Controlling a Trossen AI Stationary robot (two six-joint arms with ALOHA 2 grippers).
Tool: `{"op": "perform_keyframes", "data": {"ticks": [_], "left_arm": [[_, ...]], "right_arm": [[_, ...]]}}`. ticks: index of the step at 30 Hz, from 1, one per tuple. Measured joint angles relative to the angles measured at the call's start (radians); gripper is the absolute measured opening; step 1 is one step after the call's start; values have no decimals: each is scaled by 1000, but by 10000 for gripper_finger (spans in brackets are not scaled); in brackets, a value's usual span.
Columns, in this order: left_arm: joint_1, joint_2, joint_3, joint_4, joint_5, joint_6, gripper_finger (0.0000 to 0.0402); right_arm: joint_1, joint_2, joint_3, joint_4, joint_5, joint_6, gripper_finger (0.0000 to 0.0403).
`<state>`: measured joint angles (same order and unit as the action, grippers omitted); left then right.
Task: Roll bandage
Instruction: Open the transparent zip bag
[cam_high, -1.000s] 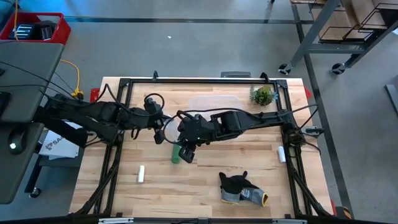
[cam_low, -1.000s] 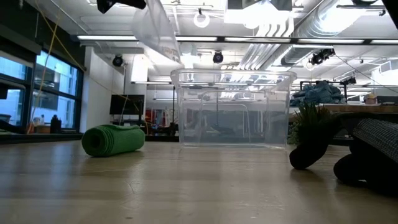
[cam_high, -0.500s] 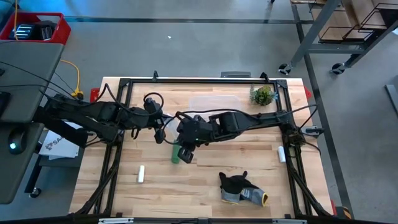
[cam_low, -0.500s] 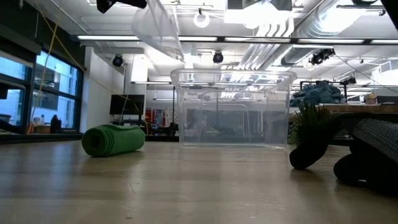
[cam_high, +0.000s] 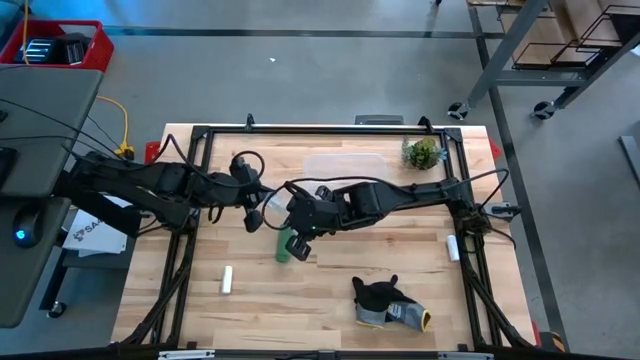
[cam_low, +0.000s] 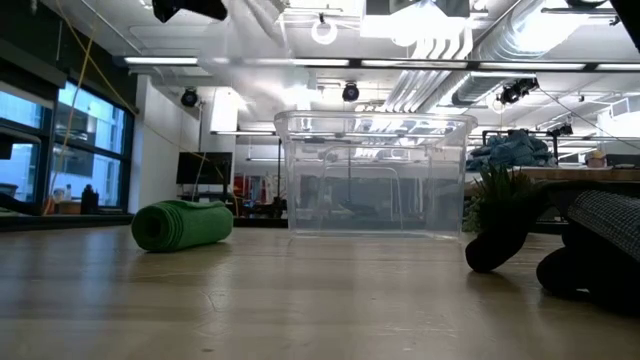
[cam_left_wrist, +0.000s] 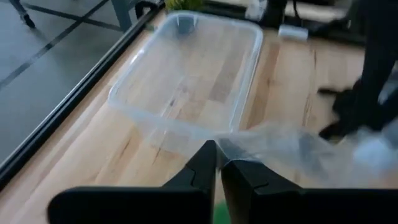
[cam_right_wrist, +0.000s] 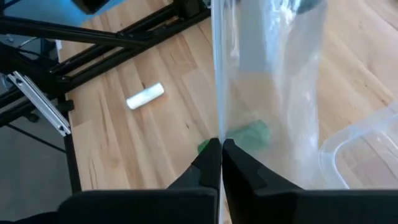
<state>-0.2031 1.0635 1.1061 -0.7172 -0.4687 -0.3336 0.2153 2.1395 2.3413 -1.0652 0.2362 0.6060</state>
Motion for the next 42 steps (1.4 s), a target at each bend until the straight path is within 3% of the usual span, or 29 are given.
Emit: {"op": "perform_keyframes", "data": {"ticks": [5,10,14,17,22,28,31,42], "left_arm": [[0,-36,0,-131,15,52,72],[0,-84,0,-203,45,10,126],[-27,-111,-5,-133,150,-107,155],[-84,-124,-62,4,160,-179,168],[-162,-145,-217,266,51,-332,173],[-174,-161,-354,494,-95,-508,173],[-174,-162,-361,508,-153,-559,173],[-171,-126,-360,470,-222,-706,173]], "right_arm": [[0,0,0,-11,0,13,0],[-7,0,0,-21,2,2,0],[-23,0,0,-29,63,34,0],[-32,0,0,-2,128,46,0],[-30,13,0,2,183,0,0],[2,72,0,38,280,-88,0],[10,89,0,38,287,-90,0],[-6,93,0,44,341,-64,0]]}}
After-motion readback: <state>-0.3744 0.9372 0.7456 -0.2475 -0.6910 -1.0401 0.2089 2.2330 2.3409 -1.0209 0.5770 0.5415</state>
